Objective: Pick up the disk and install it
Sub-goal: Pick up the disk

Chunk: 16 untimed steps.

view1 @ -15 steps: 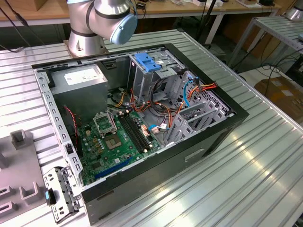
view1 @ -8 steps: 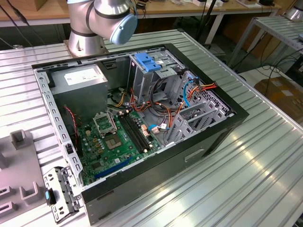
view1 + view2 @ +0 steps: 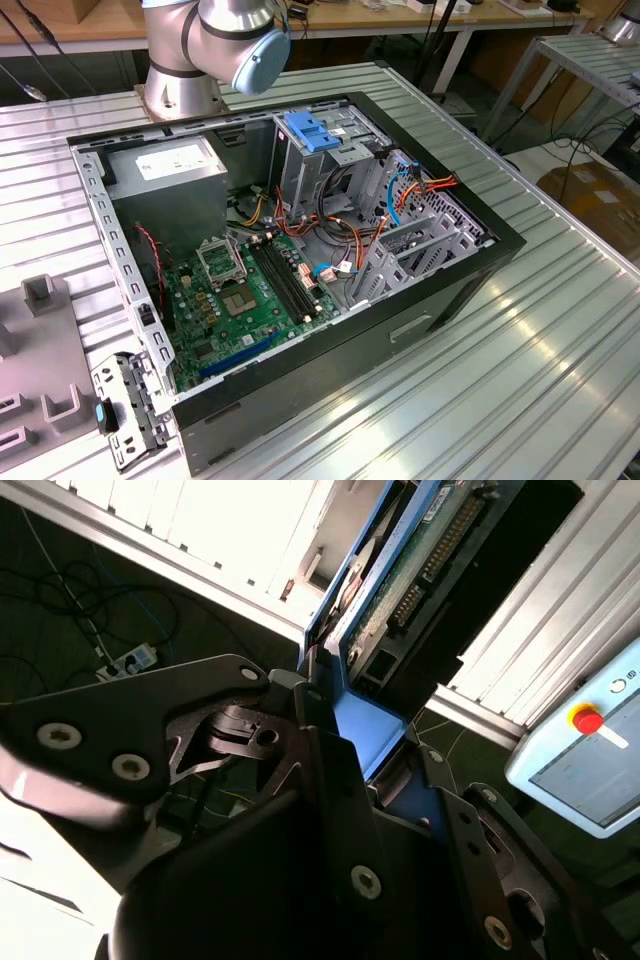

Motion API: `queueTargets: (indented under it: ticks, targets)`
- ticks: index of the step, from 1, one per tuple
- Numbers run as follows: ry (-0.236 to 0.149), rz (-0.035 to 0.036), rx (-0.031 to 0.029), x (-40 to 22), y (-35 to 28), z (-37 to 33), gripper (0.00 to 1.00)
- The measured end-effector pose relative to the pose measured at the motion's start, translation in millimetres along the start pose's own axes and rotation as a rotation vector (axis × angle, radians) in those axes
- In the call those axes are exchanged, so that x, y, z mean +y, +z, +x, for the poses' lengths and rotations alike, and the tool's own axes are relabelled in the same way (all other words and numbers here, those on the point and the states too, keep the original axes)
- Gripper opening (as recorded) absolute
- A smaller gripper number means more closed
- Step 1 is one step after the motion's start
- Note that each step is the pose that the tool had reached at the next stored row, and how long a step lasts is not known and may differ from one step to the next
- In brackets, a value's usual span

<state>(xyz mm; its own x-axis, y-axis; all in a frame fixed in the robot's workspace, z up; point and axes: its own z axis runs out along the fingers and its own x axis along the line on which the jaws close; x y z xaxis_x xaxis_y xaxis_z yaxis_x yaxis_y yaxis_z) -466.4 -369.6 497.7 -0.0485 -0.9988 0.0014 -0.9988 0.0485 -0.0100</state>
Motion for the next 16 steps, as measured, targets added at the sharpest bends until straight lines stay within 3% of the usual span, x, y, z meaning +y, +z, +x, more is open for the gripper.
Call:
queueTargets:
  ticks: [16]
  targets:
    - [0.000, 0.0000, 0.0000, -4.9, 0.0, -0.2, 0.37]
